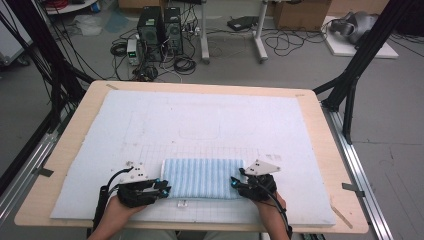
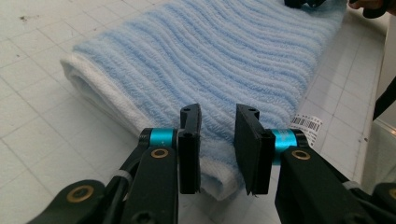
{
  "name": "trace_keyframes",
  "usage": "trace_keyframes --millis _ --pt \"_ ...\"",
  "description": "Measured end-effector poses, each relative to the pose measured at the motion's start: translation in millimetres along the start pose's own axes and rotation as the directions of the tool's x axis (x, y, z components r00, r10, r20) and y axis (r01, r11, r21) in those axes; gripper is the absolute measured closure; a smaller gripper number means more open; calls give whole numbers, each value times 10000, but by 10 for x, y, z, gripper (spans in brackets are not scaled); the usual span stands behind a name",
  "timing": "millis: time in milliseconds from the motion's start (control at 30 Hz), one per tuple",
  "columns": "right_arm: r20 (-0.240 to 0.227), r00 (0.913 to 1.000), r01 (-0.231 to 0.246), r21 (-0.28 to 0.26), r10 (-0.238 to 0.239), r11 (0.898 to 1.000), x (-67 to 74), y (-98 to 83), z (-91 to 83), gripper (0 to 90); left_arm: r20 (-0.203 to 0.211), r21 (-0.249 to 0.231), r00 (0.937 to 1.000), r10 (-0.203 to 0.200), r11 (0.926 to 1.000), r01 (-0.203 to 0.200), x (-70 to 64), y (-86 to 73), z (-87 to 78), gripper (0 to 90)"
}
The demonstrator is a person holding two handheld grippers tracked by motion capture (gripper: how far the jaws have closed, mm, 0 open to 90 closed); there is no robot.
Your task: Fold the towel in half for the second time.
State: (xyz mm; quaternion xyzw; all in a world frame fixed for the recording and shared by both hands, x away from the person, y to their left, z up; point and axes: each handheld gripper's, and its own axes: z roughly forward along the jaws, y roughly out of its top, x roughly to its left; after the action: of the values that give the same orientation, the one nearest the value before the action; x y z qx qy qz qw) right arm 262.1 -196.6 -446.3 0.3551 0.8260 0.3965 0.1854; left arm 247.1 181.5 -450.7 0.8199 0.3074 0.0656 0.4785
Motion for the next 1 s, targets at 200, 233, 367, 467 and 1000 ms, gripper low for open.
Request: trace_keyframes --millis 200,233,367,467,1000 --pt "5 9989 -465 -389 465 9982 -56 -37 -110 517 -32 -969 9996 -275 9949 270 51 -22 -77 585" --pt "25 9986 -522 -550 524 9971 -63 -42 -142 504 -186 -1358 9991 -369 9901 341 73 -24 -110 549" --pt "269 9972 -670 -1045 701 9923 -118 -61 -267 406 -606 -2838 9952 -763 9572 561 188 -16 -272 454" --pt "421 9950 -838 -1462 908 9857 -167 -76 -352 310 -951 -3499 9909 -956 9351 567 254 0 -371 346" --pt "1621 9708 -1317 -2565 1770 9575 -435 -277 -805 117 -1808 -4489 9733 -1412 8924 461 499 68 -662 194"
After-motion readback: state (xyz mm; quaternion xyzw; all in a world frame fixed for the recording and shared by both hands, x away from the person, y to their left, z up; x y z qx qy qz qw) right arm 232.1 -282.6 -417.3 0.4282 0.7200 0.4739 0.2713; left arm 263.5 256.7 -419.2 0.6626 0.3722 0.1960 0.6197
